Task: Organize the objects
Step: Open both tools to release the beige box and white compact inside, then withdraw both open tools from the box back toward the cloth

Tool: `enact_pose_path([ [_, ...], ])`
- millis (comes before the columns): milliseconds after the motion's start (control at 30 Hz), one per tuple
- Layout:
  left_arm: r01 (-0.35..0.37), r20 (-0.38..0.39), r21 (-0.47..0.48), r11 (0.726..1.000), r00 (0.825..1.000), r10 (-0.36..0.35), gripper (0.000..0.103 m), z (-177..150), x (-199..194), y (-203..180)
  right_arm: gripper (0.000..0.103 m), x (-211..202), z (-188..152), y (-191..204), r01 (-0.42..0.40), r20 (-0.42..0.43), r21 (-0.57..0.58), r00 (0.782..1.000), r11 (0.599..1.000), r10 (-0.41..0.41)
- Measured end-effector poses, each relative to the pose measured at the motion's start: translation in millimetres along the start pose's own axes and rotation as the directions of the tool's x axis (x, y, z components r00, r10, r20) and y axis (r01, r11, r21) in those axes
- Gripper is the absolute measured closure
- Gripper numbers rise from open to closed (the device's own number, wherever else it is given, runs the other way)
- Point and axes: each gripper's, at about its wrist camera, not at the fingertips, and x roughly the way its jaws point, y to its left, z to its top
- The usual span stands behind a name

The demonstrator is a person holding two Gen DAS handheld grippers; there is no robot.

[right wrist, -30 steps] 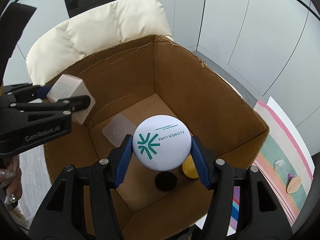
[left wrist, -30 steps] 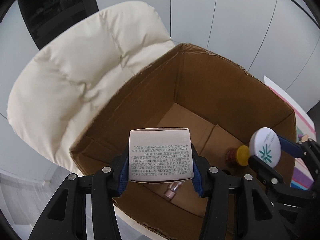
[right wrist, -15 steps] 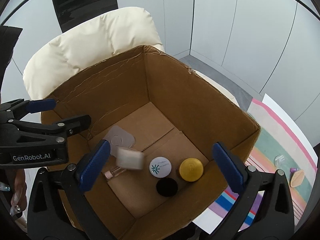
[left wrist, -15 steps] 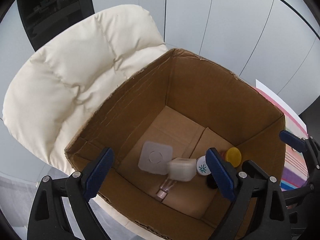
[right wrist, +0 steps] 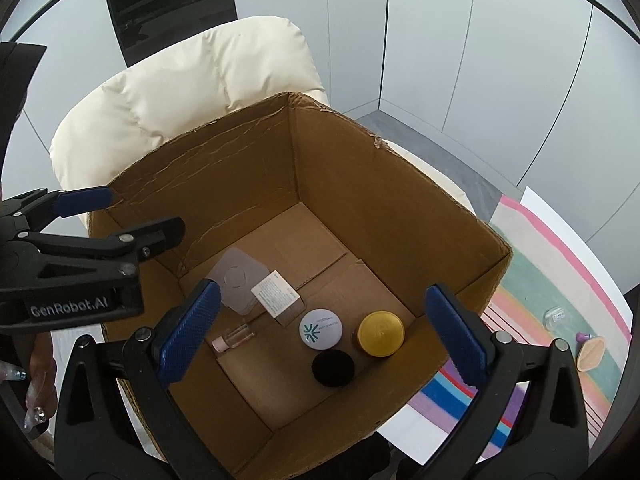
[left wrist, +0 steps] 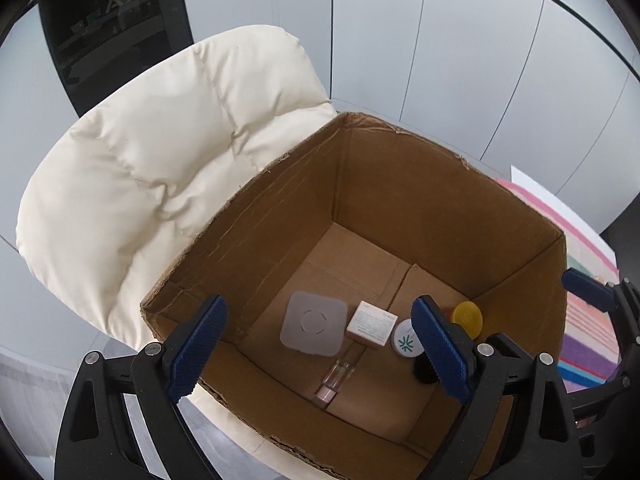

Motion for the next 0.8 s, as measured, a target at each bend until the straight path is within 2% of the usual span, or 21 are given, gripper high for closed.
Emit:
enact_pose_path([
  [133,0.005,0.009,-0.006,1.0,1.0,-0.005,0.009,-1,-3,0,0.0,-3,-3,-3,0.011,0.001,0.009,1.0,1.0,-0.011],
  [367,0.046,0.018,0.051,0.998,0.999,-0.047,0.009,-6,-11,-20,0.0,-15,-9,-21,0.03,0.004,0.057,1.0,0.998,-0.031],
  [800,0.17,0.015,0.157,0.973,0.984,-0.175,0.009,-7,-33,-104,0.0,-54,-42,-74,0.111,-0.002,0.149,0.994,0.983,-0.112],
])
